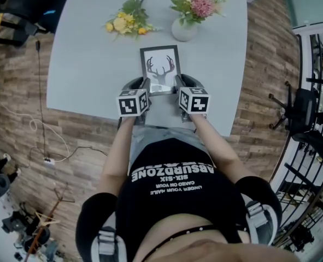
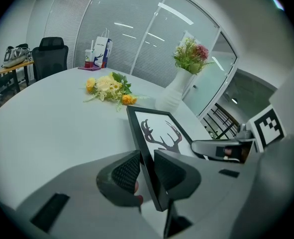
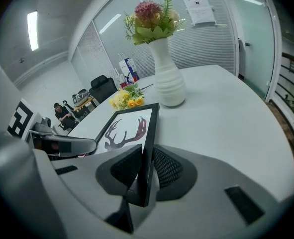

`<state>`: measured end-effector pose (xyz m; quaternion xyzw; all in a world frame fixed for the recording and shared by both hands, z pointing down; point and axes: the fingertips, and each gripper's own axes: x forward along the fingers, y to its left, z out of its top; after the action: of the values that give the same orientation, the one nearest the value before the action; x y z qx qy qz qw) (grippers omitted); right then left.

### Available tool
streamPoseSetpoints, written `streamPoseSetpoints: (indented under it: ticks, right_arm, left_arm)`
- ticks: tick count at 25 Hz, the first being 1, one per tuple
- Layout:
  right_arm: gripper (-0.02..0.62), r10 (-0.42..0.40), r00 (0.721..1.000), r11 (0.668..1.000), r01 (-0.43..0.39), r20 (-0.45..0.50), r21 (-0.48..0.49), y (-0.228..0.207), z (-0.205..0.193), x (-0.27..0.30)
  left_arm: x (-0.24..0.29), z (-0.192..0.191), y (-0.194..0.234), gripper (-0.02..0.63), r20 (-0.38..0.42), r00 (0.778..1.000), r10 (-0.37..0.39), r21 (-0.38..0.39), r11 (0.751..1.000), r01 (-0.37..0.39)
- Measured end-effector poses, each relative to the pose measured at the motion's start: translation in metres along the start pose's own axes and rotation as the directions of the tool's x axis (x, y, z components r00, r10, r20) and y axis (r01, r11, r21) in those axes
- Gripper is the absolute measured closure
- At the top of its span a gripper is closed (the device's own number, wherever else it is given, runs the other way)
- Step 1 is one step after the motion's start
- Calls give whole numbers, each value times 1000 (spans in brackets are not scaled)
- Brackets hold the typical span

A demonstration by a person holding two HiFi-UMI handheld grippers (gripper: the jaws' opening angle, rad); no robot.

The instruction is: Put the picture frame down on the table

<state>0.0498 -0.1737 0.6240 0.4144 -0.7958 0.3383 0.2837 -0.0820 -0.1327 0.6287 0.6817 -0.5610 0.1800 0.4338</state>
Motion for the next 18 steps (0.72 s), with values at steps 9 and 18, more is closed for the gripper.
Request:
streamPoseSetpoints:
  ticks: [9,18]
  right_arm:
    - [511,-11,999,999,10,-31,-34,-4,-9,21]
    - [511,-23,998,998,19,-60,-66,-4,-20,33]
  left_arm:
    - [17,-11,13,506,-37,999,32,-2,999,-32]
    - [26,-26,22,506,-77,995,59,0,998,-59]
